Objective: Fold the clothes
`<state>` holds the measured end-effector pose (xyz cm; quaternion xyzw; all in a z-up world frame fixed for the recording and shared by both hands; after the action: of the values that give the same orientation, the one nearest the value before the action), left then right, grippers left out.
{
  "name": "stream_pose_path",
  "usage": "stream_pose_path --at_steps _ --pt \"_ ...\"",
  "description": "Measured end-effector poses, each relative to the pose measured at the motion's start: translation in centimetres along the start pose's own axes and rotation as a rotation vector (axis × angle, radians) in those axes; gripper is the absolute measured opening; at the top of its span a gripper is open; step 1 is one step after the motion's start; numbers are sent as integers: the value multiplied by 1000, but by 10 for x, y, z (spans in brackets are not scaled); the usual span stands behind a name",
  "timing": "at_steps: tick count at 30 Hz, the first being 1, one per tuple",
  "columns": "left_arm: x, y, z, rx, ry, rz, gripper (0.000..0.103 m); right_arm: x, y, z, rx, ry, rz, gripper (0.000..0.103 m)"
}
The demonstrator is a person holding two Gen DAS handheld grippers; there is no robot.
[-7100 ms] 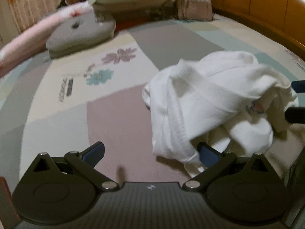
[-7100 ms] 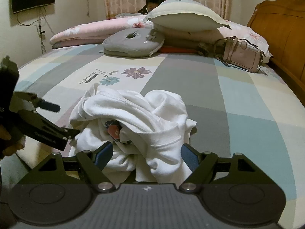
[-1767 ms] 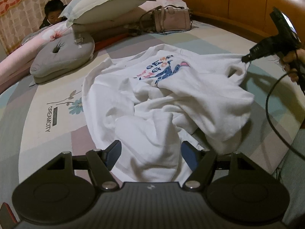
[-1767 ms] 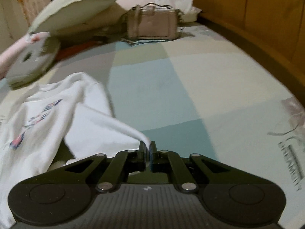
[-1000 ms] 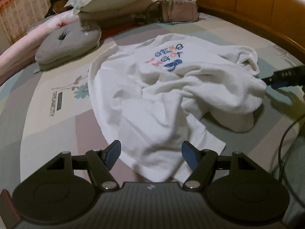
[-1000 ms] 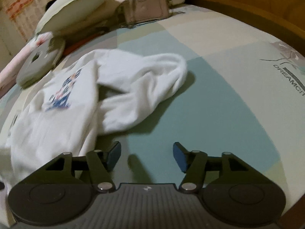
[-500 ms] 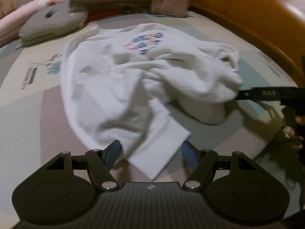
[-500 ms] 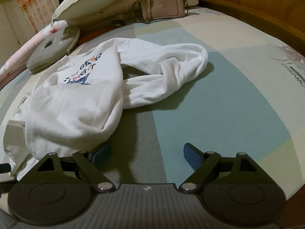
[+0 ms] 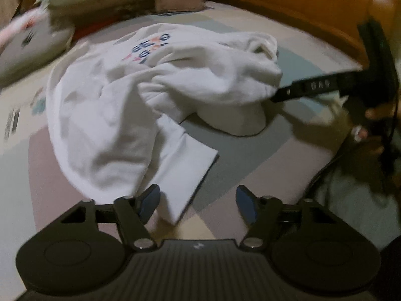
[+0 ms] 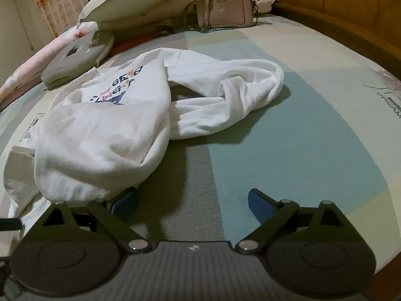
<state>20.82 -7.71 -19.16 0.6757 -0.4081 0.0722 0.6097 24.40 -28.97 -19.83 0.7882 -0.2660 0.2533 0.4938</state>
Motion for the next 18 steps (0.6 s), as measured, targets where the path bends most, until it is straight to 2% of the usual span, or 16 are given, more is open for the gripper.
stream_pose_path --at_steps 5,7,8,9,10,14,18 --pt "11 -13 3 15 -77 21 47 0 2 2 19 -17 8 97" --pt "15 -15 6 8 -102 27 39 0 2 2 19 -19 11 97" --pt "16 -14 7 9 -115 28 25 0 2 1 19 -20 12 97" --pt "16 -13 6 27 -135 30 6 0 2 1 19 -20 13 97" --pt "16 -13 5 53 -157 32 4 0 2 2 20 -23 15 96" --pt "9 -3 -7 82 -192 15 3 0 5 3 30 -47 22 95" --pt "-1 15 -20 119 -278 9 3 1 6 5 39 -67 26 95"
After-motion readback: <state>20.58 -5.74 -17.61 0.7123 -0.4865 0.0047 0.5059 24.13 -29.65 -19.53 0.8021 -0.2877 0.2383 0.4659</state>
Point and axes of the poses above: each gripper's, at about its wrist camera, not at the fingertips, and y roughly against the way its jaws point, z to its right, x to its top, the point moved 10 cm from there along -y, roughly the way its jaws point, and after that the axes turned 15 degrees about x, right-handed, at the moved point
